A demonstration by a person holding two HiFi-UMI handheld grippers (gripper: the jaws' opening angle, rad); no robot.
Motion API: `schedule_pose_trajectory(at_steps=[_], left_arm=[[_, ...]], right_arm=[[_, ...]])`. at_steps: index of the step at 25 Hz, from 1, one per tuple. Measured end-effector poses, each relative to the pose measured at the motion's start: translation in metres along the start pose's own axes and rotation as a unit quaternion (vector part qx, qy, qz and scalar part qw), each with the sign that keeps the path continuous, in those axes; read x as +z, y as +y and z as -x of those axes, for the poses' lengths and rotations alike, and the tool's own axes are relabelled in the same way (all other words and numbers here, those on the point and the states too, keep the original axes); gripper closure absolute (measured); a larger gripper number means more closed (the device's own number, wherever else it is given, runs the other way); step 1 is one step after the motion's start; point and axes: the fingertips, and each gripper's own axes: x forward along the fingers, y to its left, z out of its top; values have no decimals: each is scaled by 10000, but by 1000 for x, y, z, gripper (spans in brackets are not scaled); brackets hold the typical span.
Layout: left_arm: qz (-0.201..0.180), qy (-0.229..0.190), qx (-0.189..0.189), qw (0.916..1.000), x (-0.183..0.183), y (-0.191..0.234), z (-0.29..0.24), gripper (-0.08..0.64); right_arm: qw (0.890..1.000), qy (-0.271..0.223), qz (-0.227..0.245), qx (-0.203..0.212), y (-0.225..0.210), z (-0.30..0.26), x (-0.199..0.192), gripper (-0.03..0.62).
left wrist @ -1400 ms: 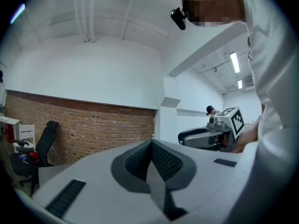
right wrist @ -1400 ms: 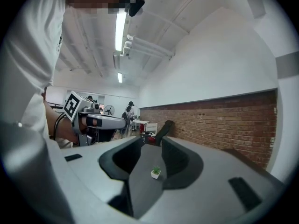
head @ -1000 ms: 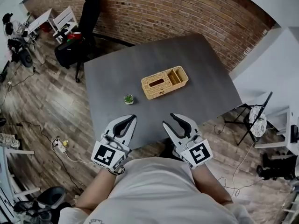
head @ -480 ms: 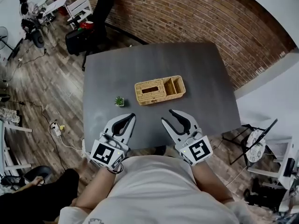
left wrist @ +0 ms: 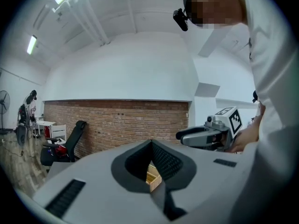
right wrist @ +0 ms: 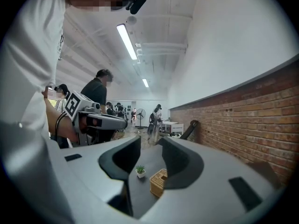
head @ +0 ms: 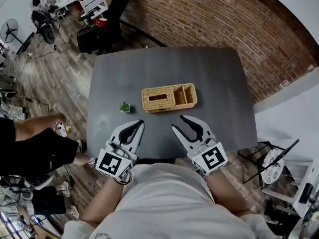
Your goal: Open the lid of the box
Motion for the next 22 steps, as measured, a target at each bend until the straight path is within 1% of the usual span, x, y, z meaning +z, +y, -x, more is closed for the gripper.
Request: schedule_pose_trajectory(at_steps=[3, 6, 10, 14, 18, 22], left_arm=[[39, 49, 47, 10000, -6, 7, -4, 549], [143, 73, 71, 9998, -14, 18, -12, 549], [236, 126, 44, 9996, -20, 33, -26, 549], [433, 234, 29, 9988, -35, 53, -35, 549], [510, 404, 31, 9979, -54, 69, -42, 549], [573, 576, 42, 9967, -73, 84, -48, 549]], right_arm=[[9998, 76, -16, 156, 0, -10, -6, 439], [9989, 290, -50, 352, 0, -23, -17, 430], [9976, 511, -128, 438, -10, -43, -30, 425], [9939, 975, -194, 468, -22, -67, -65, 411], [9900, 1221, -226, 668, -24, -91, -88, 397], [9845, 1479, -390, 854, -24, -110, -114, 388]])
